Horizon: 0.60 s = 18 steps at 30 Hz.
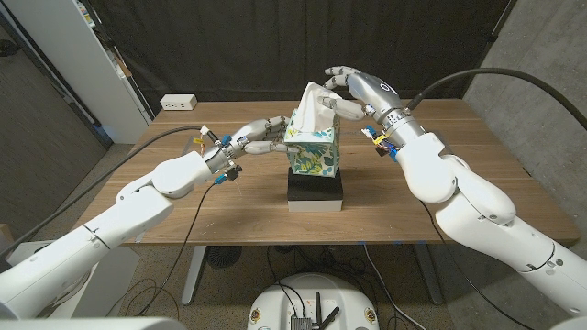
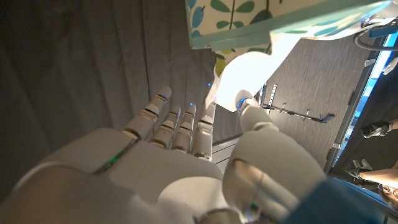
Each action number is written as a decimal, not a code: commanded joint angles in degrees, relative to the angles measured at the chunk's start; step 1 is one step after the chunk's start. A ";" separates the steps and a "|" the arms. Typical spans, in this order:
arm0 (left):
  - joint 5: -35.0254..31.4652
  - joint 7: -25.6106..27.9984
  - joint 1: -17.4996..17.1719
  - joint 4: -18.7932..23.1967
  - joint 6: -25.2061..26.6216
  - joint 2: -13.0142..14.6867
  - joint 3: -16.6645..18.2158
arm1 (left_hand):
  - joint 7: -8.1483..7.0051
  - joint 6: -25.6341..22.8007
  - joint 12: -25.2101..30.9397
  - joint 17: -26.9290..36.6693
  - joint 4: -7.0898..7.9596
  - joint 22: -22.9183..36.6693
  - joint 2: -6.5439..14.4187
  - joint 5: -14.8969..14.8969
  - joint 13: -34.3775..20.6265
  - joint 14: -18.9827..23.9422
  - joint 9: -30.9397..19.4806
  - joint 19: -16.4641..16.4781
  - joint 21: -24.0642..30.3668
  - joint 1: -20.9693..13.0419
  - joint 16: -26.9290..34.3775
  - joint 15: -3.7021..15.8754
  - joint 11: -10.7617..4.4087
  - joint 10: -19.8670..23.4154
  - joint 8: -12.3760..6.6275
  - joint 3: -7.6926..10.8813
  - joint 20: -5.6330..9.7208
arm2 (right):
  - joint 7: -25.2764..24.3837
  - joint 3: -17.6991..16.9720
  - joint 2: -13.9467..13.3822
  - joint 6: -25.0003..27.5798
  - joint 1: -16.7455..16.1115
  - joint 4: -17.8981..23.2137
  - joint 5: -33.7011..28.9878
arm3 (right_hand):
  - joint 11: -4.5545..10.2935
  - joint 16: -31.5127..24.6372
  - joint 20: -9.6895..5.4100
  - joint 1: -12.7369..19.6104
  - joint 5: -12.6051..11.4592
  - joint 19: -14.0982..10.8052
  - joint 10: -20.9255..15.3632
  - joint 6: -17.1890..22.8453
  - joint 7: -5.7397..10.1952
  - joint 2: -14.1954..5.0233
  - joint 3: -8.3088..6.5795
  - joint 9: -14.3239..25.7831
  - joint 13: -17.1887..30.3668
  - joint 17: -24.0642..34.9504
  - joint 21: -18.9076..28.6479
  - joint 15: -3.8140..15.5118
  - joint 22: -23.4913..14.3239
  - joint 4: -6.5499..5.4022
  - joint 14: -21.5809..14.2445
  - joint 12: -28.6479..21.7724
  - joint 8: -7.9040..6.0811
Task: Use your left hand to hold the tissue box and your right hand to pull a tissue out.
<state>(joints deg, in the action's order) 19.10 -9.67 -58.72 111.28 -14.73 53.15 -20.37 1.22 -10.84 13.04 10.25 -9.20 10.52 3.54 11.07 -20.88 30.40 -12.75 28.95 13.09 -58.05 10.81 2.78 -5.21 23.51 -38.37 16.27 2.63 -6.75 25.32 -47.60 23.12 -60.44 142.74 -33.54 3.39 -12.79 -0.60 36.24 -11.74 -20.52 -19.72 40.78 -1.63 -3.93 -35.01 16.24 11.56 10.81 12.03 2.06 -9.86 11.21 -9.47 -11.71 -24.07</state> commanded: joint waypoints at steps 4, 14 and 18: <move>-0.24 0.61 -0.87 0.76 0.09 0.30 0.44 | 0.26 -0.10 0.05 0.09 -0.02 0.14 0.52 0.36 -0.16 0.40 -0.18 0.11 -0.29 -0.02 0.27 7.40 -0.04 0.75 -0.26 0.63 1.38 | -0.33 1.07 1.06 0.95 -1.06 0.33 -5.47 | 0.25 -0.16 -0.19 3.57 0.28 -1.09 -1.93 2.69 0.46 1.57 0.53 1.92 0.34 0.26 0.04 2.99 -0.21 -0.09 -1.58 -0.64 -3.10; -0.03 0.35 -0.88 0.52 -0.23 0.27 0.53 | 0.30 -0.05 -0.04 0.10 0.00 0.14 0.54 0.36 -0.22 0.36 -0.18 0.08 -0.32 0.14 0.24 7.34 -0.02 0.64 -0.25 0.73 1.37 | -4.25 2.44 2.79 -0.78 -1.99 -1.15 -11.75 | 2.02 -1.27 -3.07 17.09 0.74 -4.53 -8.41 10.01 2.33 2.20 1.59 9.72 1.28 0.81 0.40 5.65 -0.25 -0.56 -5.40 -1.40 -14.72; 0.09 0.20 -0.76 0.26 -0.44 0.15 0.52 | 0.31 -0.09 -0.05 0.08 -0.04 0.14 0.48 0.35 -0.24 0.31 -0.18 0.10 -0.32 0.17 0.20 7.44 -0.10 0.67 -0.27 0.77 1.39 | -3.79 2.70 3.36 -1.02 -2.04 -1.34 -13.36 | 2.94 -1.47 -3.84 18.91 1.11 -5.15 -9.19 11.40 1.60 2.18 2.23 10.29 1.40 0.85 0.46 6.57 -0.24 -0.57 -6.04 -1.37 -16.33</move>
<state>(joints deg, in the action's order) 19.00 -9.28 -59.49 111.86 -14.67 53.40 -19.94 1.22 -10.84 13.04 10.25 -9.18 10.52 3.60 11.02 -20.88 30.29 -12.75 28.95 13.09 -57.97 10.76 2.66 -5.11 23.62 -38.37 16.74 2.63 -9.31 27.06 -45.72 23.10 -61.88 142.29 -41.93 5.98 -13.96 -2.49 53.65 -10.80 -24.86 -28.01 51.21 0.17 -1.75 -33.25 26.15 12.69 11.35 12.03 2.33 -10.02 10.58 -14.91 -12.81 -39.52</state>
